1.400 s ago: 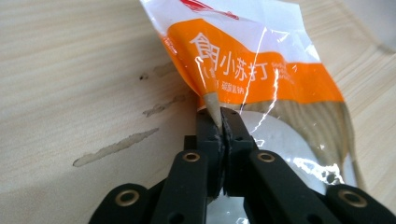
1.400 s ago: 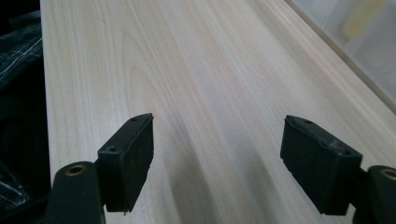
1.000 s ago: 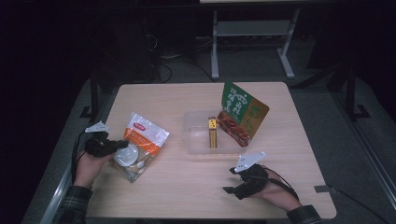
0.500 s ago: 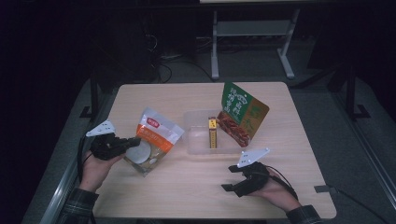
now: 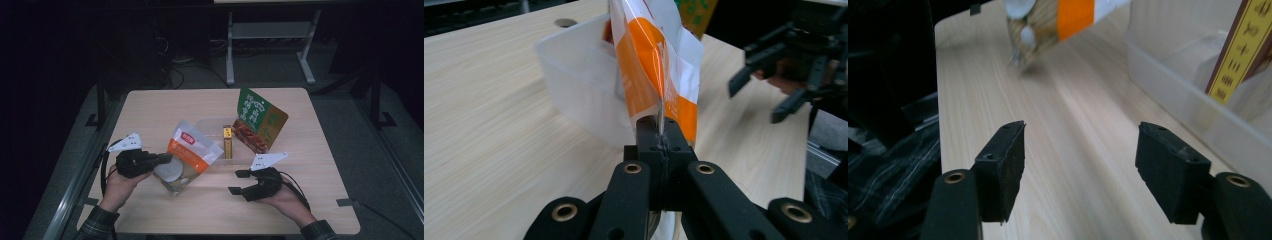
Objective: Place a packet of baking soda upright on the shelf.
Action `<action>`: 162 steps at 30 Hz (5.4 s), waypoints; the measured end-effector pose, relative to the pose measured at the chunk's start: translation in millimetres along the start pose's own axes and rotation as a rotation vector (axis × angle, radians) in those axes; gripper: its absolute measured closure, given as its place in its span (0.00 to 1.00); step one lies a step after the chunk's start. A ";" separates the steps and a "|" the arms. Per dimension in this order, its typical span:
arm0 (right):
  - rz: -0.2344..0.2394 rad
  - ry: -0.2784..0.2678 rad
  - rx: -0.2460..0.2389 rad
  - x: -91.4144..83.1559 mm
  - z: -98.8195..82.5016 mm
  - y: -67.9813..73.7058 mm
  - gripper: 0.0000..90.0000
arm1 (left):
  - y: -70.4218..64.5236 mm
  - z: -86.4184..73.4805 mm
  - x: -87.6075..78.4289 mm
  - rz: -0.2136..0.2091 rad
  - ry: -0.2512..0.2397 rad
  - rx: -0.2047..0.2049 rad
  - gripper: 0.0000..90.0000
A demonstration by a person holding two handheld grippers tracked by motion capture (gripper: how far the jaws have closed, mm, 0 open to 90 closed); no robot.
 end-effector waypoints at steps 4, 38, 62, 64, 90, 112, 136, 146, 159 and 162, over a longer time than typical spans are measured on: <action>-0.010 -0.042 0.005 0.2 11.8 -4.8 0.42 | -11.7 3.0 6.4 -0.028 0.000 0.018 1.00; 0.268 -0.170 -0.100 14.7 69.4 18.3 1.00 | -21.9 6.6 13.4 -0.034 -0.038 0.021 1.00; 0.200 -0.113 -0.231 -3.2 76.0 27.9 1.00 | -14.1 -26.4 44.7 0.002 0.166 0.047 0.41; 0.195 -0.114 -0.230 -8.7 75.7 26.1 1.00 | -14.7 -29.8 45.4 0.000 0.180 0.046 0.36; 0.068 -0.104 -0.240 -54.4 122.6 -18.6 1.00 | -27.1 -65.8 73.4 -0.061 0.313 0.072 0.25; -0.002 -0.077 -0.193 -30.6 156.2 -60.1 1.00 | -29.6 -69.3 77.5 -0.067 0.332 0.097 0.24; -0.027 0.006 -0.126 0.3 133.8 -81.0 1.00 | -31.7 -71.0 78.0 -0.089 0.343 0.106 0.24; -0.018 0.014 -0.098 11.4 125.4 -85.8 1.00 | -33.4 -71.9 79.1 -0.096 0.350 0.102 0.25; -0.033 0.023 -0.088 21.6 128.9 -87.3 1.00 | -34.5 -72.4 80.7 -0.100 0.356 0.106 0.25; -0.038 0.021 -0.091 22.7 129.5 -87.3 0.99 | -34.9 -72.6 81.2 -0.103 0.357 0.105 0.25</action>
Point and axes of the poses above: each handheld gripper's, and its own axes: x roughly forward along the jaws, z roughly out of its top, y roughly to its left, the point moved 8 cm from there along x, roughly forward along the jaws, and after that the axes turned 9 degrees about y, right-handed, at the moved point
